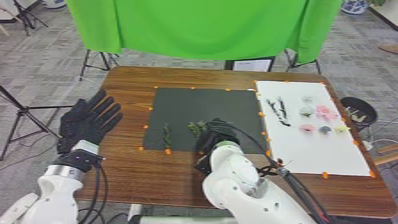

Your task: Arrange flowers

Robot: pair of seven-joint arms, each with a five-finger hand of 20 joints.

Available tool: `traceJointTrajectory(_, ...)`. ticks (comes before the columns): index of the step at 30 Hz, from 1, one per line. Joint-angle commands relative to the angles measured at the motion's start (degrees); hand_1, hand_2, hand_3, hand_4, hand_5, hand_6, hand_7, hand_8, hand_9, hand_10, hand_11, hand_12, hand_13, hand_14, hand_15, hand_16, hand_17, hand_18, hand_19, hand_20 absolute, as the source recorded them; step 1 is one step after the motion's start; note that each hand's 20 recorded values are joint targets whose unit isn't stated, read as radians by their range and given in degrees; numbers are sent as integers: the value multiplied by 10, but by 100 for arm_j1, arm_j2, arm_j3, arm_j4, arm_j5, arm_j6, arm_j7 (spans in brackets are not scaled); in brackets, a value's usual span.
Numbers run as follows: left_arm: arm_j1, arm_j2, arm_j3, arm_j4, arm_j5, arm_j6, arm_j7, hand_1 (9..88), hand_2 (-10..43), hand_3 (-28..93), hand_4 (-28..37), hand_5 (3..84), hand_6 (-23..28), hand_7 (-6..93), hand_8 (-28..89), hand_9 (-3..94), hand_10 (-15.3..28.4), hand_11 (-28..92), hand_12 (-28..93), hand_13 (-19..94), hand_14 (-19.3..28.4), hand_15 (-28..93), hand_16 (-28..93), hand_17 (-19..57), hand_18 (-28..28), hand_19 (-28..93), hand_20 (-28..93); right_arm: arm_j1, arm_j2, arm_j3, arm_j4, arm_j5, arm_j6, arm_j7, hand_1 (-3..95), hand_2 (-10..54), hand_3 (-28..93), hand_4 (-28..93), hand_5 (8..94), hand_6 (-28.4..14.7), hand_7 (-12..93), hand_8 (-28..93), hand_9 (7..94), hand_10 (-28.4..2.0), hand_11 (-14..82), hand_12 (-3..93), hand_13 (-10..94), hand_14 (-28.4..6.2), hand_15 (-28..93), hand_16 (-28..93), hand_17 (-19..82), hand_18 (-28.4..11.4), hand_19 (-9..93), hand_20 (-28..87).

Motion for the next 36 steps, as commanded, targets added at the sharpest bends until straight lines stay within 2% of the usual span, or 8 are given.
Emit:
traceJointTrajectory(1, 26, -38, -17, 12, 27, 44, -93, 264, 135, 742, -283, 398, 86, 78, -69, 316, 148, 146, 100, 206, 153, 274, -63, -46, 123, 281, 76, 58, 65, 12, -151, -18, 129, -55, 410, -95, 694, -188, 755, -49, 325, 178, 836, -145, 411, 338, 849, -101, 597, 371, 610, -203, 932, 384)
traceJointTrajectory(7, 81, -46, -40, 13, -52, 117, -38, 265, 135, 740, -283, 404, 91, 84, -68, 317, 149, 152, 104, 208, 154, 277, -64, -48, 125, 286, 79, 51, 104, -33, -302, -54, 174, -150, 338, -95, 723, -173, 743, -53, 336, -75, 831, -146, 414, 334, 846, -103, 603, 365, 614, -198, 932, 377)
traceJointTrajectory(10, 109, -36, -18, -38, -203, 333, 90, 264, 134, 740, -283, 406, 93, 85, -68, 318, 149, 154, 105, 210, 153, 280, -64, -48, 126, 287, 78, 21, 276, -142, -442, -478, 28, -420, 315, -95, 727, -184, 733, -60, 277, -94, 829, -147, 415, 332, 844, -105, 601, 365, 615, -196, 932, 377)
traceJointTrajectory(23, 182, -70, -67, -49, -208, 314, 104, 263, 132, 740, -283, 410, 95, 90, -70, 321, 151, 160, 102, 211, 150, 281, -68, -47, 125, 290, 76, -40, 493, -267, -714, -1826, -694, -1083, 304, -95, 718, -176, 733, -69, 207, -85, 833, -153, 388, 320, 841, -106, 593, 363, 609, -194, 932, 370)
traceJointTrajectory(25, 181, -80, -62, -47, -206, 303, 108, 263, 132, 740, -283, 410, 94, 90, -70, 321, 151, 161, 103, 211, 150, 281, -68, -48, 125, 291, 76, -170, 618, -225, -758, -1942, -678, -1931, 310, -95, 719, -177, 721, -73, 216, -74, 811, -162, 385, 322, 819, -113, 594, 367, 588, -198, 932, 361)
traceJointTrajectory(29, 183, -69, -68, -44, -203, 288, 94, 263, 132, 740, -283, 409, 94, 91, -70, 322, 150, 161, 102, 211, 151, 283, -68, -48, 125, 291, 75, -394, 407, 248, -1036, -660, -1957, -2221, 442, -4, 746, -211, 710, -47, 249, 81, 767, -163, 411, 348, 766, -125, 626, 396, 529, -204, 932, 396)
traceJointTrajectory(32, 138, -66, -48, -25, -177, 261, 62, 263, 132, 740, -283, 409, 94, 90, -70, 322, 150, 161, 102, 210, 151, 283, -69, -48, 125, 292, 75, -400, 293, 397, -983, -433, -2513, -2033, 379, 118, 824, -138, 711, -30, 176, 9, 778, -164, 411, 348, 753, -138, 653, 409, 516, -207, 932, 424)
traceJointTrajectory(36, 162, -79, -46, -30, -165, 270, 26, 262, 133, 740, -283, 409, 94, 90, -70, 322, 151, 160, 101, 210, 151, 282, -69, -48, 125, 291, 74, -468, 202, 682, -930, -130, -3090, -2362, 330, 178, 856, -77, 699, -29, 146, -38, 795, -167, 399, 350, 759, -141, 653, 410, 522, -217, 932, 436)
